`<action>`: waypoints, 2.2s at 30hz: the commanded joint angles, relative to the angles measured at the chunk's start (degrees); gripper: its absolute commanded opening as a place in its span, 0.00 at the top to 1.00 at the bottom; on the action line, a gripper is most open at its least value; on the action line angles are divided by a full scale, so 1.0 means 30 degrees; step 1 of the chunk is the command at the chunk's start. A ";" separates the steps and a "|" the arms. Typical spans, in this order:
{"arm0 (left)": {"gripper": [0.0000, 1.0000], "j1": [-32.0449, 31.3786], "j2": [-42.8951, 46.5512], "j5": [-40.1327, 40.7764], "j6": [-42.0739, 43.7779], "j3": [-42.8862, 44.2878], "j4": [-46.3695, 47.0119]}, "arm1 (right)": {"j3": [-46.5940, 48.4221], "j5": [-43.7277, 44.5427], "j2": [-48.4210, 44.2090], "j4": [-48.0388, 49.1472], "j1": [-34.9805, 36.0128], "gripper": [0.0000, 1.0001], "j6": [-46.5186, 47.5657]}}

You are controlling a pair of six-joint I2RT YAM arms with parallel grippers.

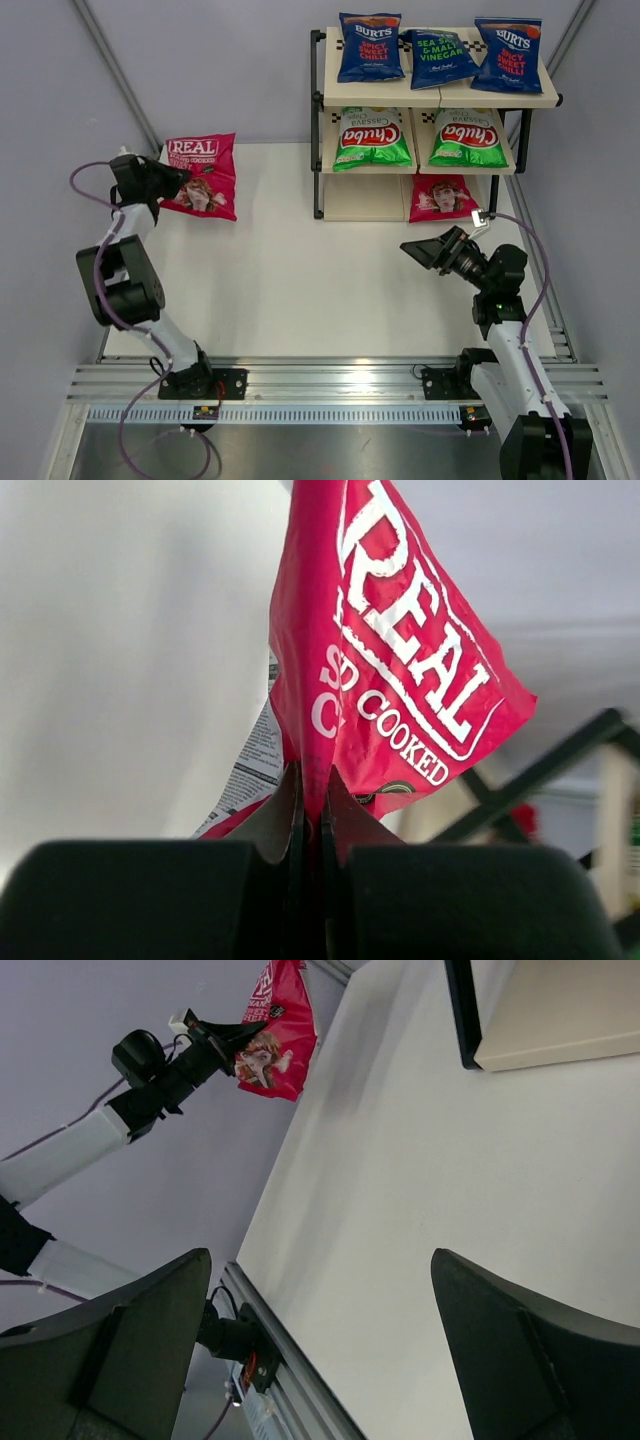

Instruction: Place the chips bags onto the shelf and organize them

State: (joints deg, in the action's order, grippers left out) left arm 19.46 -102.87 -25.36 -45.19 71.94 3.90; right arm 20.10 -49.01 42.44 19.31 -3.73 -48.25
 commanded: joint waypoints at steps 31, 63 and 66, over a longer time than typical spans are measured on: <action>1.00 -0.5638 2.9420 0.5785 -2.0704 -1.4576 -0.4315 | 0.8883 1.8503 1.6177 1.5835 2.3918 0.02 0.5271; 0.75 -0.5639 3.3352 0.6254 -1.8339 -1.2146 -0.7862 | 1.0823 1.8096 1.8142 1.8995 2.5119 0.67 0.5712; 0.53 -0.5668 3.3820 0.6929 -1.6991 -1.2116 -0.7250 | 1.0296 1.8183 1.7351 1.8058 2.5119 0.77 0.5712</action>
State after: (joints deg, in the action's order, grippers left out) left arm 2.70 -3.33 -6.66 -101.19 33.06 -23.44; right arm 51.86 5.02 99.26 70.28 71.02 -31.99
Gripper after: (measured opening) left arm 0.407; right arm 0.381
